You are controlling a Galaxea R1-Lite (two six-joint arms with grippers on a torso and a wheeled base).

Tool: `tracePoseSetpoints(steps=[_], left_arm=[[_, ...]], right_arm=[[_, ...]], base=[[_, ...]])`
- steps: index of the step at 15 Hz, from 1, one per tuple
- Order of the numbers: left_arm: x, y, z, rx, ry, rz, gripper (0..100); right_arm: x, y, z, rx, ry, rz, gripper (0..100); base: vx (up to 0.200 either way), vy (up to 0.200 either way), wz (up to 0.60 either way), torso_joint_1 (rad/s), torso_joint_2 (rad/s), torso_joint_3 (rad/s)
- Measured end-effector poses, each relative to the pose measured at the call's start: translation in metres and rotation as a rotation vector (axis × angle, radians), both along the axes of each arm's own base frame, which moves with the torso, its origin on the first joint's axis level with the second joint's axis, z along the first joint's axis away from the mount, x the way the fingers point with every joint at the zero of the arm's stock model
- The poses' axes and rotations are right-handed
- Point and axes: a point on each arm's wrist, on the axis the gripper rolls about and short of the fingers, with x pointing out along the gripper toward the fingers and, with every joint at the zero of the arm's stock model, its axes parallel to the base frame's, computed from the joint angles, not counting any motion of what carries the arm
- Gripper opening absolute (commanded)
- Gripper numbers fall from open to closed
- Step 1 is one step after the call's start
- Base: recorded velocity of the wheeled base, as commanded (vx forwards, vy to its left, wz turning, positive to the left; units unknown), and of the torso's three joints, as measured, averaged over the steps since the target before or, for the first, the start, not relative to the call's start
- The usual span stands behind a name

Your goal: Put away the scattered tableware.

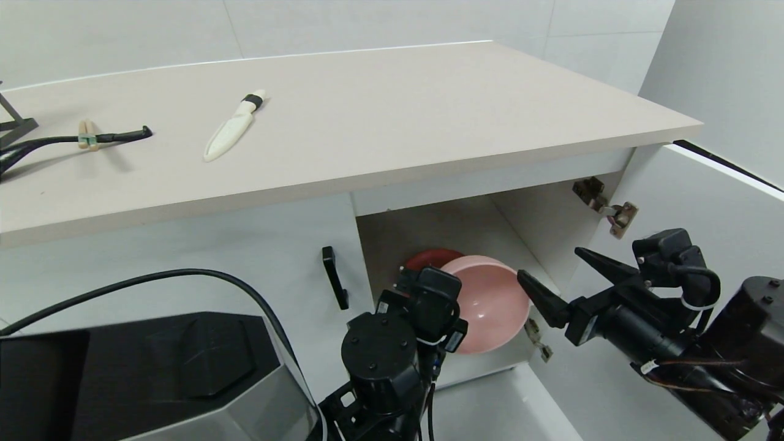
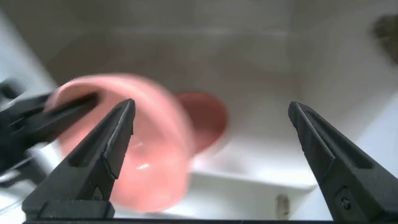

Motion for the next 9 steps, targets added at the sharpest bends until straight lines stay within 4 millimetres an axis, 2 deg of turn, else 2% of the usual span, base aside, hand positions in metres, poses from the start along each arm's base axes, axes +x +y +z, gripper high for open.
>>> tracePoseSetpoints(steps=[4, 9], left_arm=[[-0.002, -0.001, 0.01, -0.044, -0.013, -0.009, 0], [-0.005, 0.0, 0.026, -0.076, -0.047, -0.064, 0]], right_arm=[[-0.002, 0.003, -0.01, -0.032, 0.033, 0.015, 100], [0.019, -0.003, -0.019, -0.05, 0.057, -0.055, 100]], base=[[0.0, 0.0, 0.0, 0.0, 0.0, 0.0], [0.0, 0.0, 0.0, 0.0, 0.0, 0.0]])
